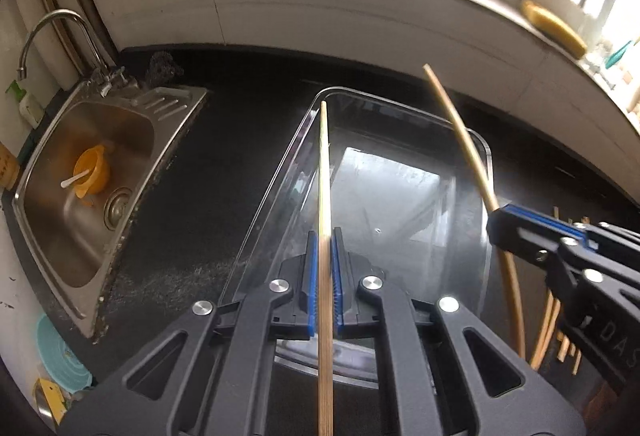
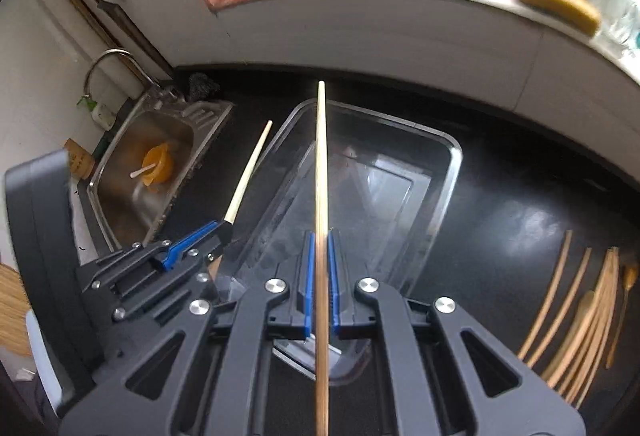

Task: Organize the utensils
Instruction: 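Lift the held chopsticks and carry both tools over the clear plastic tray, then open the left tool over the tray while the right tool releases its chopstick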

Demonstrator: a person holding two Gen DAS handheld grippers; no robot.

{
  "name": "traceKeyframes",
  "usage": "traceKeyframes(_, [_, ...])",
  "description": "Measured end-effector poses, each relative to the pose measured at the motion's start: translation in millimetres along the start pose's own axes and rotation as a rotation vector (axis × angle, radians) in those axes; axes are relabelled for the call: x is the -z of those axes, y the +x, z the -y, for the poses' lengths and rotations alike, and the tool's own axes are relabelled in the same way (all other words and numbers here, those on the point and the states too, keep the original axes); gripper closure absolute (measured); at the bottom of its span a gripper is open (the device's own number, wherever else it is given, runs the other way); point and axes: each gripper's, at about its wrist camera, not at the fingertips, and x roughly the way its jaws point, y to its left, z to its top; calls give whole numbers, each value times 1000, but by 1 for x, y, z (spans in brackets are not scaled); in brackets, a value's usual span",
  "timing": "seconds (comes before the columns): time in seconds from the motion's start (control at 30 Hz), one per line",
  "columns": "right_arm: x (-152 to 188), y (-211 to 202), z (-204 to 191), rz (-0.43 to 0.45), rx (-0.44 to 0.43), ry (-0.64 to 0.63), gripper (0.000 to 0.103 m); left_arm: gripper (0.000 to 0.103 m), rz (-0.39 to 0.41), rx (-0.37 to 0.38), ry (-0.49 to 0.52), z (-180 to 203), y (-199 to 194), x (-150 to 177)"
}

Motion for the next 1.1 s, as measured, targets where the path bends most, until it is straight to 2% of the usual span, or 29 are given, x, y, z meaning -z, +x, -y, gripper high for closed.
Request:
traceKeyframes(0.1, [-8, 23, 7, -30, -25, 17, 96, 97, -22, 15, -16, 1, 18, -2])
traceKeyframes(0.4, [-23, 66, 16, -86, -13, 2, 96, 97, -49, 2, -4, 6, 50, -12])
traceKeyframes(0.9, [-29, 90, 20, -136, -20, -4, 96, 97, -74, -1, -2, 6, 70, -13])
traceKeyframes(1.03, [-30, 89, 22, -126, -15, -7, 96, 97, -81, 12, -7, 3, 75, -13])
traceKeyframes(1.1, [-34, 87, 27, -119, -48, 36, 96, 97, -90, 18, 1, 2, 78, -13])
